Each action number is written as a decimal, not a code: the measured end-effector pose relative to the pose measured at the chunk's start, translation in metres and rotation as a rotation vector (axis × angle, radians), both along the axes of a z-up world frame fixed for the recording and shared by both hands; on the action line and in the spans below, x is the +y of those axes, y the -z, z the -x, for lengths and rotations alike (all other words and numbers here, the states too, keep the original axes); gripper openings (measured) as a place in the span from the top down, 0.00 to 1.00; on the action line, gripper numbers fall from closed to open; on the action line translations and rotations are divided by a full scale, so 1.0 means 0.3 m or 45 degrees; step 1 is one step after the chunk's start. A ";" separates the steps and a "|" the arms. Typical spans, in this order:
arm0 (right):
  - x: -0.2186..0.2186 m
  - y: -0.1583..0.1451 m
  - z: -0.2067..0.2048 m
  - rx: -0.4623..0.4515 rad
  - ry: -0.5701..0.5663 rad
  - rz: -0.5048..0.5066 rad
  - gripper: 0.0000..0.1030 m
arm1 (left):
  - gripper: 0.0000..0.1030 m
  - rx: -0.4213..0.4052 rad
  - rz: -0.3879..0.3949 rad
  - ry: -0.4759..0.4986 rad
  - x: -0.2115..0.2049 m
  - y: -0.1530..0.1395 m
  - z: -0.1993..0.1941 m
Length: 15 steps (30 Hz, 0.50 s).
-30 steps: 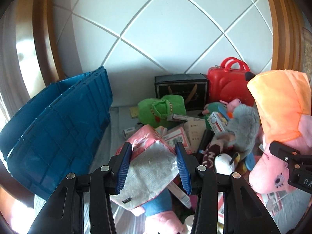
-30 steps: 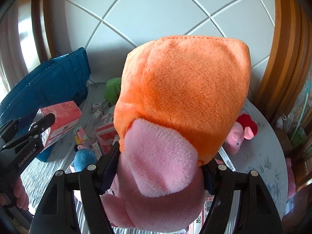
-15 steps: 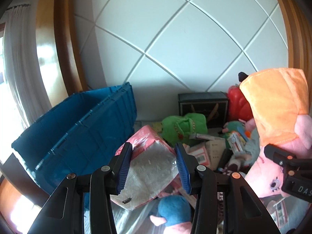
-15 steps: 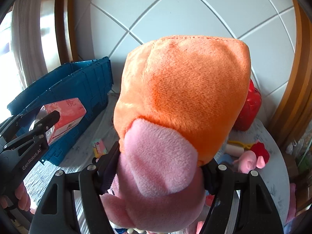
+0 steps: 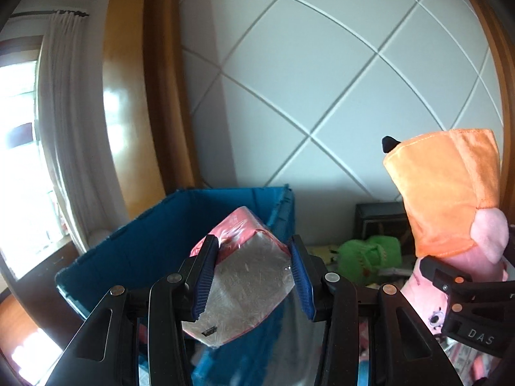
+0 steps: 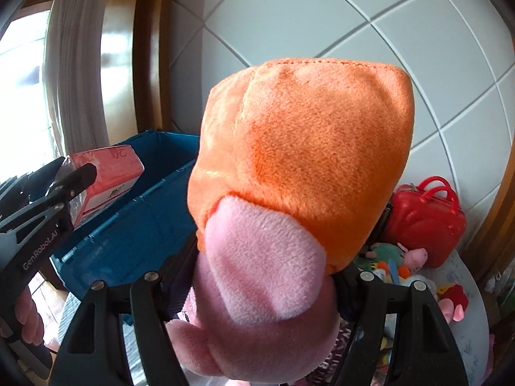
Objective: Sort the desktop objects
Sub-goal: 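Carry the tissue pack and plush pig over the blue crate with both tools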
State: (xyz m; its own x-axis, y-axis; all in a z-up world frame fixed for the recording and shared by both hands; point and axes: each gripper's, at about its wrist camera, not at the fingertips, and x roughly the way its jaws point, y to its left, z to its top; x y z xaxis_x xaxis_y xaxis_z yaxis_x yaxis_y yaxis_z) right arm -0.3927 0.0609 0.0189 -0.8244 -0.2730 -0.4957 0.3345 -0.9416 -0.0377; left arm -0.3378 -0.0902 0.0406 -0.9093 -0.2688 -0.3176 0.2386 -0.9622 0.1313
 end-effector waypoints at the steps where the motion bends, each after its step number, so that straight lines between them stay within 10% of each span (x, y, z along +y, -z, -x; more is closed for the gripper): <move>1: -0.050 -0.009 0.000 0.004 -0.018 0.003 0.31 | 0.57 0.002 0.002 -0.017 -0.056 -0.007 -0.007; 15: -0.734 -0.056 0.088 -0.011 -0.229 -0.016 0.31 | 0.57 -0.072 -0.011 -0.198 -0.682 0.033 0.027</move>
